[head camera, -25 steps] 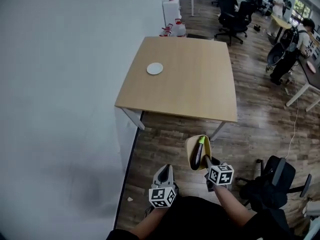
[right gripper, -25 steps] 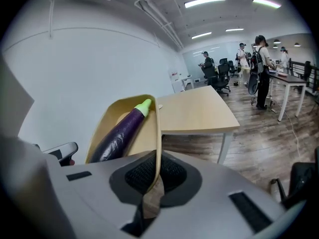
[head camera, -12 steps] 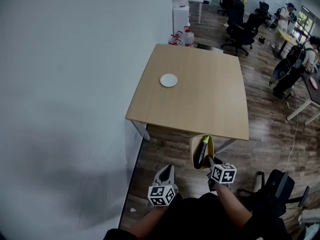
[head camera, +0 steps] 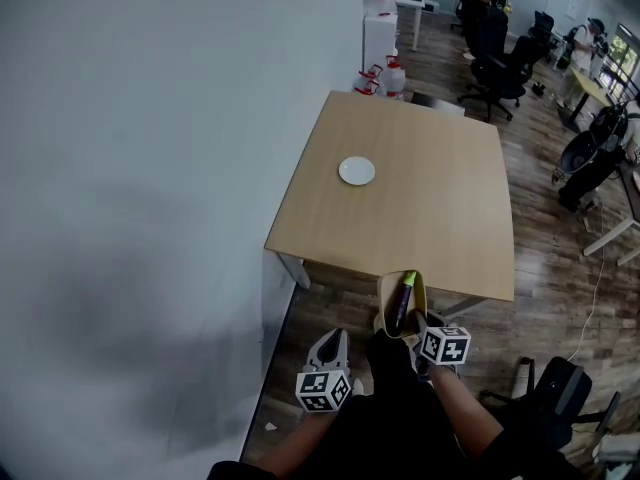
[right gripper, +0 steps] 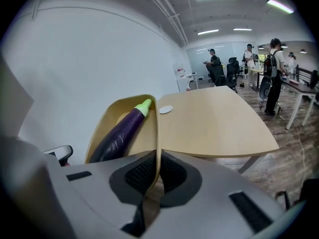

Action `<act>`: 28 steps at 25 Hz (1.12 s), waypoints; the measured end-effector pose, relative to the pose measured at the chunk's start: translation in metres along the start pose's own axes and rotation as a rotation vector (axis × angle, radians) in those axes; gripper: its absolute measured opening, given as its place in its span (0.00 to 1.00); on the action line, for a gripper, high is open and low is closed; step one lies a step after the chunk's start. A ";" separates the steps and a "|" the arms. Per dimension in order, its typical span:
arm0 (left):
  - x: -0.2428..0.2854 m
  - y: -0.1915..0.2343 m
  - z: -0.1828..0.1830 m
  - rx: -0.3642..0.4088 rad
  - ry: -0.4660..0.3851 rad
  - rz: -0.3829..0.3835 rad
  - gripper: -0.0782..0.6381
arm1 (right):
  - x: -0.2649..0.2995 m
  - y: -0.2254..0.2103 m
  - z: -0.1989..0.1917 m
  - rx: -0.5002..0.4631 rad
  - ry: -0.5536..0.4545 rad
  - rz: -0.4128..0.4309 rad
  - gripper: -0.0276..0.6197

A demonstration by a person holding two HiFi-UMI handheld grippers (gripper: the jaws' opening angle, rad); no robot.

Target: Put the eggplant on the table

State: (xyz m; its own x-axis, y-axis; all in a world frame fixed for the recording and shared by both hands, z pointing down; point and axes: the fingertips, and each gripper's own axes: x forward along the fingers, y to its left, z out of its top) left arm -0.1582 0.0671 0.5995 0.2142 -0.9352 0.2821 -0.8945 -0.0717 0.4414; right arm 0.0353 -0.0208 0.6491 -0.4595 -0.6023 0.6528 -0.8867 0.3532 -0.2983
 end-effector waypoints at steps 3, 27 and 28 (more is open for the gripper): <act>0.018 0.010 0.009 0.004 0.000 0.005 0.14 | 0.027 0.002 0.016 -0.003 0.007 0.017 0.14; 0.289 0.057 0.104 0.046 0.071 -0.013 0.14 | 0.259 -0.100 0.200 0.024 0.097 0.007 0.14; 0.298 0.058 0.106 0.048 0.076 -0.012 0.14 | 0.269 -0.105 0.205 0.023 0.102 0.003 0.14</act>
State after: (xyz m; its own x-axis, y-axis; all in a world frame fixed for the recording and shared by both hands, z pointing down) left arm -0.1882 -0.2520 0.6191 0.2524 -0.9054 0.3415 -0.9090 -0.1009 0.4044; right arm -0.0058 -0.3667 0.7128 -0.4556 -0.5247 0.7191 -0.8868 0.3374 -0.3158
